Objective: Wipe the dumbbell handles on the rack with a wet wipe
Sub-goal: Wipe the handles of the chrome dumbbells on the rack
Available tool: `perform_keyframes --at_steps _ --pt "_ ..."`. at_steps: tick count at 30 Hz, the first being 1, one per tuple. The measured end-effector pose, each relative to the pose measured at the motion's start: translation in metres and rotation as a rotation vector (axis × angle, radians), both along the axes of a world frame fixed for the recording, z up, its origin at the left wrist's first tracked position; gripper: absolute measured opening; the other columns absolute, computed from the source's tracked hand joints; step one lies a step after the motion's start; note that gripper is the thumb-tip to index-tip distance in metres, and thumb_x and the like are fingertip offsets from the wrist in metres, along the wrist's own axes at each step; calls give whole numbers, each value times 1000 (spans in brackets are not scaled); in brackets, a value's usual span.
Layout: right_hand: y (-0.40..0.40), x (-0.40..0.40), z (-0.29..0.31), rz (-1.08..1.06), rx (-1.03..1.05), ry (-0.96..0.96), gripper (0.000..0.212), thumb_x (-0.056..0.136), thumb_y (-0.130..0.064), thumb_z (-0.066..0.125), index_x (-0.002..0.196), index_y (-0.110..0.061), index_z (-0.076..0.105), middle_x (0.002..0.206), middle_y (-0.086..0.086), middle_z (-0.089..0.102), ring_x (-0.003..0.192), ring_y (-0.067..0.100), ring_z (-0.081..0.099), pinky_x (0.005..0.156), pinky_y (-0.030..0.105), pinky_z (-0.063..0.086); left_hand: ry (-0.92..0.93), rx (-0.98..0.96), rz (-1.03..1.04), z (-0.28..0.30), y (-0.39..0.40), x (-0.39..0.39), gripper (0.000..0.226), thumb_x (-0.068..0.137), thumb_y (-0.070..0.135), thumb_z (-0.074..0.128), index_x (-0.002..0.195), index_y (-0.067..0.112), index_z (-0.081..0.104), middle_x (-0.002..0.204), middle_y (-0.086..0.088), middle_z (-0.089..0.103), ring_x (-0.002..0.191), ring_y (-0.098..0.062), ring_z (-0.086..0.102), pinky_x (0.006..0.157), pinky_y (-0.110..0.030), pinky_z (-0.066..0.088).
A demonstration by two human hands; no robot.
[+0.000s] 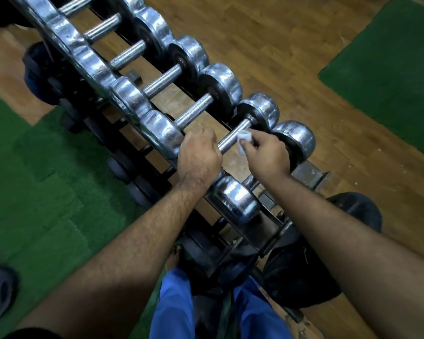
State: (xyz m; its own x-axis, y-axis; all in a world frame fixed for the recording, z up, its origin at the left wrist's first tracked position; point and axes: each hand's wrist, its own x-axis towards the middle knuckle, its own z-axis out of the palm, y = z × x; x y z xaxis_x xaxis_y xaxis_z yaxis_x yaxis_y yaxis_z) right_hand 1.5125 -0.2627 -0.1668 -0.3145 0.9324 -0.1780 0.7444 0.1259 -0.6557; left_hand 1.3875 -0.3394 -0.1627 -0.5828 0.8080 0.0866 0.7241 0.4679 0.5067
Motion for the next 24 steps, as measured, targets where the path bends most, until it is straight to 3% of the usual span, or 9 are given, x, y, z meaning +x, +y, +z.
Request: perform_keyframes --at_steps 3,6,11,16,20,24 --pt "11 -13 3 -338 -469 368 20 98 -26 58 109 -16 71 83 6 69 52 16 60 41 21 39 8 -2 -10 -1 -1 -1 13 89 11 43 80 11 53 83 -7 55 81 -22 48 65 -42 44" --pt "13 -23 11 -539 -650 520 16 102 -25 51 99 -17 65 75 6 63 40 8 51 37 18 28 21 -14 -16 -3 0 -2 15 90 13 41 80 12 52 81 -6 54 78 -22 47 64 -43 46" --pt "11 -21 10 -673 -701 499 26 104 -29 46 112 -12 65 63 5 65 33 5 51 36 17 33 32 -11 -4 -4 1 -2 15 90 14 41 79 13 52 78 -4 53 76 -21 47 62 -41 45" --pt "2 -18 15 -728 -696 496 28 104 -32 45 115 -12 60 74 7 71 40 7 61 36 17 33 24 -11 -16 -3 -1 -2 13 89 14 43 79 14 51 79 -3 53 77 -20 47 62 -39 43" --pt "11 -35 12 -776 -701 531 27 102 -27 48 108 -11 68 84 5 74 43 8 60 33 13 30 32 -23 -29 -2 -1 -3 12 89 13 45 82 12 55 82 -5 55 79 -21 48 64 -40 45" --pt "25 -46 8 -861 -763 632 21 94 -29 66 83 -11 70 68 -2 68 47 8 54 37 13 40 51 -35 -29 -3 0 -2 15 89 12 46 82 10 59 82 -5 55 79 -22 49 64 -41 48"
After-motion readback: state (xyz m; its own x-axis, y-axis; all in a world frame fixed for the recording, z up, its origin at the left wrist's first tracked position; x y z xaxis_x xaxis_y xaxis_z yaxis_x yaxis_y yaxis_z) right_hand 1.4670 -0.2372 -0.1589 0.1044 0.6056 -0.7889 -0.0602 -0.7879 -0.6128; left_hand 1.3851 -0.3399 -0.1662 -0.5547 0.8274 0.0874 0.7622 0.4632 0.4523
